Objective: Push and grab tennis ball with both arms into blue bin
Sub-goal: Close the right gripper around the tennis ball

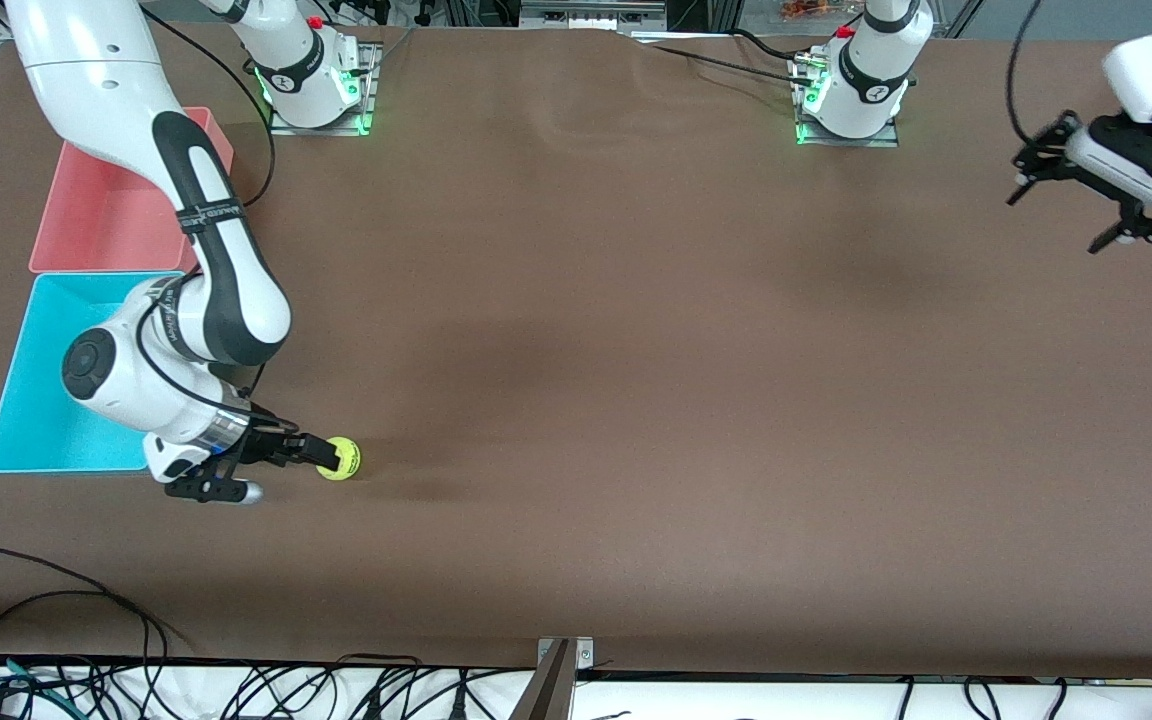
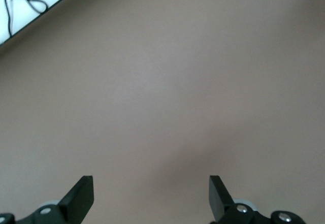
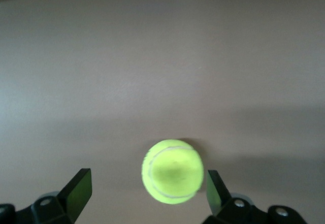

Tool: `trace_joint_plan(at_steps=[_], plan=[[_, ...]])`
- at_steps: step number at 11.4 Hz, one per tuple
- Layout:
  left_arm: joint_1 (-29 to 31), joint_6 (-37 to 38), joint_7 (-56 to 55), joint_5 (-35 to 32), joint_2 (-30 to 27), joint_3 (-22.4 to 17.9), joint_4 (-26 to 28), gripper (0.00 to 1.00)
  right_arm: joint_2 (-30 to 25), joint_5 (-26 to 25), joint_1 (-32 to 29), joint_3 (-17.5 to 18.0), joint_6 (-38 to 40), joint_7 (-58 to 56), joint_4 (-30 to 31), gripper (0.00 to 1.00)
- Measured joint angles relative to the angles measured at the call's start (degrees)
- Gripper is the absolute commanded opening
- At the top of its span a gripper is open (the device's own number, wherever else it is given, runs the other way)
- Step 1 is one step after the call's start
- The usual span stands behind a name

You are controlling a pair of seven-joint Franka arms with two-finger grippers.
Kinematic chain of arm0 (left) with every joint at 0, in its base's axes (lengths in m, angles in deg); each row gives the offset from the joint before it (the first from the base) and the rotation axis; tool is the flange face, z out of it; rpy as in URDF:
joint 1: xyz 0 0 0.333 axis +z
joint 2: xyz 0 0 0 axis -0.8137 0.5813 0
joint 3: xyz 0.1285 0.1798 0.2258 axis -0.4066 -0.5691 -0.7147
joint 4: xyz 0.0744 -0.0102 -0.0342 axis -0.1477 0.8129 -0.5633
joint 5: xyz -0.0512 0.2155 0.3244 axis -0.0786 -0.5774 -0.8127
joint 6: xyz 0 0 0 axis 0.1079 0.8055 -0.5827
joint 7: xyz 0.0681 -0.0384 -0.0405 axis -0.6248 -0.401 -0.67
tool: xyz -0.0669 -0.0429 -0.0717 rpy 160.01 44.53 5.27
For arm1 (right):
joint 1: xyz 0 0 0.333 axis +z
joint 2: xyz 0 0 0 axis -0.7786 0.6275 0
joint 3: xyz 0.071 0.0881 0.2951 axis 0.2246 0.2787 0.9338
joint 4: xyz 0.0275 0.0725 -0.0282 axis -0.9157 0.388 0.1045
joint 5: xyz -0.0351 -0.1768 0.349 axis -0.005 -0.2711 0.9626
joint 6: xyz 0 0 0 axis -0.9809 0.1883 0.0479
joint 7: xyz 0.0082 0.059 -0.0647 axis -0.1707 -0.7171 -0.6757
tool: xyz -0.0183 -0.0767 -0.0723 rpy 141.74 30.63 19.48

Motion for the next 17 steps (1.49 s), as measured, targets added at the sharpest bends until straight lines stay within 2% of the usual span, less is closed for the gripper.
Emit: trace_joint_plan(at_steps=[2,4,8,16,17], plan=[[-0.27,4.24,-16.63,-0.43,0.01,4.04,-3.19,1.0,1.37,-0.91,1.14,0.02,-0.03,-4.39,-0.39,1.0],[-0.04,8.05,-24.27,-0.44,0.07,3.82,-5.19,1.0,3.16,-2.99,1.36,-0.01,-1.55,-8.63,-1.07,1.0],[0.96,13.77,-30.0,-0.44,0.69,3.21,-7.47,1.0,4.74,-6.37,1.46,-0.06,-2.24,-10.47,-2.1,1.0],[2.13,15.61,-33.45,-0.44,3.04,3.13,-8.65,1.0,6.16,-8.29,3.29,0.0,-2.16,-11.07,-2.1,1.0],[2.13,15.65,-33.58,-0.44,3.29,3.13,-8.73,1.0,6.32,-9.26,3.28,-0.05,-2.14,-11.32,-2.1,0.94]])
